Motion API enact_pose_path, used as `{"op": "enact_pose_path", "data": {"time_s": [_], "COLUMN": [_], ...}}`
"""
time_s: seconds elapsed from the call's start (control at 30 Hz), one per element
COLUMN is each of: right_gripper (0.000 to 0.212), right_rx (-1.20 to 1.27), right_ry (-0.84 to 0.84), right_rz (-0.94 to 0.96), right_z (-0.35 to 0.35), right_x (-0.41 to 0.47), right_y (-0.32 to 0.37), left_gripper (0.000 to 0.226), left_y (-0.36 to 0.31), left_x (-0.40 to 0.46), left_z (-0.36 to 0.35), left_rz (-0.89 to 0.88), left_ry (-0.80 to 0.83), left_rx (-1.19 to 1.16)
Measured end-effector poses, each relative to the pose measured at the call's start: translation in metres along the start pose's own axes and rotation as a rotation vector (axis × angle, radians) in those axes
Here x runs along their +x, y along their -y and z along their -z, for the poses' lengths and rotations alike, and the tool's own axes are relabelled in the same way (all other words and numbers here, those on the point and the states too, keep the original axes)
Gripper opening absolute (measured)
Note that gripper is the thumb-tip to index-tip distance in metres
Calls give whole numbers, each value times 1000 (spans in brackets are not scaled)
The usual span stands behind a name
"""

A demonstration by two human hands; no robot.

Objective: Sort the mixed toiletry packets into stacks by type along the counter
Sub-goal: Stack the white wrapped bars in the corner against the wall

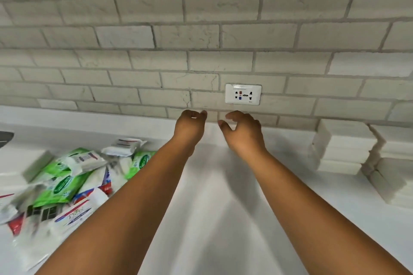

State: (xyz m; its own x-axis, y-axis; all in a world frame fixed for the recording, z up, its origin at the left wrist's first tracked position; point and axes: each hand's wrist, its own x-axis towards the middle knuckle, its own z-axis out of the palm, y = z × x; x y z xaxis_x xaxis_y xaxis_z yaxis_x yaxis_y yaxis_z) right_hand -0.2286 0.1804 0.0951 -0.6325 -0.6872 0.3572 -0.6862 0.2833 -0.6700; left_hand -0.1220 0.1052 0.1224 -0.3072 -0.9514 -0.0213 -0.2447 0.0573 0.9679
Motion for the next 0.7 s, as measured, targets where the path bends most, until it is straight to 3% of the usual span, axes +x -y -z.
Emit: {"op": "enact_pose_path", "data": {"time_s": [0.3, 0.5, 0.7], "right_gripper": [38, 36, 30], "right_rx": [158, 258, 369], "right_ry": [195, 325, 418], "right_rz": [49, -1, -58], "right_z": [-115, -212, -303], "right_x": [-20, -30, -43], "right_y": [107, 168, 233], "left_gripper": [24, 31, 19], "left_y": [53, 98, 151], "left_x": [44, 99, 154], "left_z": [148, 269, 387], "left_rz": [-36, -53, -35], "left_ry": [-81, -174, -210], "left_rx": [55, 120, 220]}}
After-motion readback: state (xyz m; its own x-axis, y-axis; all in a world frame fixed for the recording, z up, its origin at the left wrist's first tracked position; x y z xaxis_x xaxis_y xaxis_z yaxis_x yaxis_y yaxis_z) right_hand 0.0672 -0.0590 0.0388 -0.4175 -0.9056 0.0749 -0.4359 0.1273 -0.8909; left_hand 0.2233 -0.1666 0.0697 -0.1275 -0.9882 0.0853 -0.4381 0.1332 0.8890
